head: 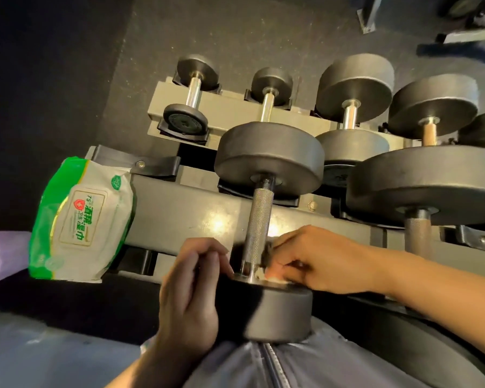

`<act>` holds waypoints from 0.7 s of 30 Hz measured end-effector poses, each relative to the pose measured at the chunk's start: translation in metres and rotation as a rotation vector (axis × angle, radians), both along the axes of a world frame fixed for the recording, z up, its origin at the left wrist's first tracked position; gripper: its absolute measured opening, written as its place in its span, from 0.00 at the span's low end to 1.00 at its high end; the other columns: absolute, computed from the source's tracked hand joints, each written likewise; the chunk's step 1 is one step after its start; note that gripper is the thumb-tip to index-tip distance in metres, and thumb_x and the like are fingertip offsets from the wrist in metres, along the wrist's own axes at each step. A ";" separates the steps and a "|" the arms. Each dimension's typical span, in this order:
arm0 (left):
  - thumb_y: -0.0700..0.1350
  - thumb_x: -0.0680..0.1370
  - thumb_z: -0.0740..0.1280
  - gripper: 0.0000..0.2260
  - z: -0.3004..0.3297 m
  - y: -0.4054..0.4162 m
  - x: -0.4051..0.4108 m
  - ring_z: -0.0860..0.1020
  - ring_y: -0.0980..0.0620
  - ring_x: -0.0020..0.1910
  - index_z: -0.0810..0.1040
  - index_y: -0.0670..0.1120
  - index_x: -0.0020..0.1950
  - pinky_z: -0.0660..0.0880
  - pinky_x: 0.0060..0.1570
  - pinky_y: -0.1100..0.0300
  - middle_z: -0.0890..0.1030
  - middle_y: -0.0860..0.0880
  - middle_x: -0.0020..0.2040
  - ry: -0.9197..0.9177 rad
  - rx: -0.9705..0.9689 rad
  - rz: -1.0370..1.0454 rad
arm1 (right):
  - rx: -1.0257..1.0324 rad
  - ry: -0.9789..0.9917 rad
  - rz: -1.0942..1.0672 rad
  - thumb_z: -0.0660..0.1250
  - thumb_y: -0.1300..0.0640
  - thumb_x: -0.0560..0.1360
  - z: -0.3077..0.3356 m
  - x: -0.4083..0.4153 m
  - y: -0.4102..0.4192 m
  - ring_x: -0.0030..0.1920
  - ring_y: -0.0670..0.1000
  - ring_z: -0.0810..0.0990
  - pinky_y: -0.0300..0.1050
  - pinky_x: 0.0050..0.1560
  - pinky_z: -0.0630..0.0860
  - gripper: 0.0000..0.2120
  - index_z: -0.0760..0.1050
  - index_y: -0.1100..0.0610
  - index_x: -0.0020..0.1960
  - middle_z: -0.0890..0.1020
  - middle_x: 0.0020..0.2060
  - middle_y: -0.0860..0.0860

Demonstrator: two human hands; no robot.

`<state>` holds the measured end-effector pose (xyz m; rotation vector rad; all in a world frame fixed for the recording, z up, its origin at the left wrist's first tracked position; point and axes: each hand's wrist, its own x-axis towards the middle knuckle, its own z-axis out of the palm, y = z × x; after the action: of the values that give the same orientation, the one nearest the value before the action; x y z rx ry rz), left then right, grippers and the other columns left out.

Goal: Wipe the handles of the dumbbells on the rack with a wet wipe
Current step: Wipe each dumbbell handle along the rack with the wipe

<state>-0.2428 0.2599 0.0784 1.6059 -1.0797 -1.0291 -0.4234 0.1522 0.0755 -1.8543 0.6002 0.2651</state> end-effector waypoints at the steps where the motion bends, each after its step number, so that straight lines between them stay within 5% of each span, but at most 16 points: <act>1: 0.43 0.78 0.57 0.06 0.000 -0.001 0.000 0.75 0.56 0.35 0.74 0.47 0.46 0.71 0.41 0.69 0.76 0.52 0.36 0.030 0.007 0.047 | -0.021 -0.021 0.015 0.63 0.69 0.66 0.000 0.004 0.000 0.36 0.43 0.71 0.32 0.38 0.68 0.08 0.79 0.59 0.38 0.74 0.35 0.44; 6: 0.46 0.76 0.61 0.08 0.003 -0.003 -0.002 0.75 0.56 0.35 0.76 0.60 0.45 0.72 0.42 0.68 0.78 0.50 0.34 0.168 0.086 0.190 | -0.120 -0.090 0.003 0.64 0.64 0.72 0.004 0.015 0.005 0.40 0.48 0.77 0.38 0.42 0.72 0.08 0.81 0.59 0.44 0.80 0.40 0.51; 10: 0.40 0.75 0.59 0.07 0.006 -0.005 -0.006 0.75 0.58 0.34 0.72 0.48 0.49 0.72 0.41 0.69 0.79 0.52 0.33 0.240 0.145 0.282 | -0.166 -0.080 0.076 0.66 0.64 0.70 0.009 0.041 0.001 0.40 0.56 0.80 0.44 0.41 0.75 0.07 0.82 0.60 0.44 0.82 0.39 0.56; 12: 0.39 0.75 0.57 0.06 0.007 -0.006 -0.006 0.75 0.61 0.34 0.71 0.41 0.49 0.72 0.43 0.68 0.78 0.56 0.34 0.231 0.143 0.275 | -0.297 0.002 0.186 0.65 0.61 0.71 0.009 0.058 -0.007 0.38 0.56 0.79 0.39 0.36 0.68 0.06 0.81 0.58 0.43 0.81 0.37 0.55; 14: 0.37 0.76 0.58 0.05 0.010 -0.010 -0.007 0.74 0.58 0.33 0.70 0.44 0.50 0.72 0.43 0.63 0.77 0.55 0.32 0.304 0.165 0.337 | -0.433 0.141 0.299 0.63 0.58 0.74 0.007 0.076 -0.013 0.41 0.55 0.77 0.41 0.37 0.68 0.07 0.80 0.57 0.47 0.82 0.41 0.55; 18: 0.36 0.77 0.59 0.11 0.010 -0.011 -0.006 0.74 0.53 0.36 0.72 0.52 0.49 0.71 0.47 0.55 0.76 0.53 0.32 0.284 0.162 0.438 | -0.377 0.421 0.485 0.61 0.59 0.77 0.001 0.114 -0.014 0.45 0.54 0.76 0.43 0.40 0.71 0.10 0.76 0.59 0.56 0.77 0.43 0.53; 21: 0.37 0.75 0.58 0.12 0.009 -0.010 -0.005 0.75 0.53 0.36 0.73 0.54 0.50 0.73 0.46 0.57 0.77 0.52 0.32 0.261 0.138 0.432 | -0.364 0.449 0.608 0.65 0.59 0.76 -0.005 0.125 -0.015 0.45 0.51 0.78 0.35 0.27 0.66 0.09 0.78 0.57 0.55 0.81 0.46 0.51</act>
<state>-0.2478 0.2500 0.0877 1.6625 -0.4663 -0.9968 -0.2986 0.1368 0.0703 -2.3208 0.3784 1.0522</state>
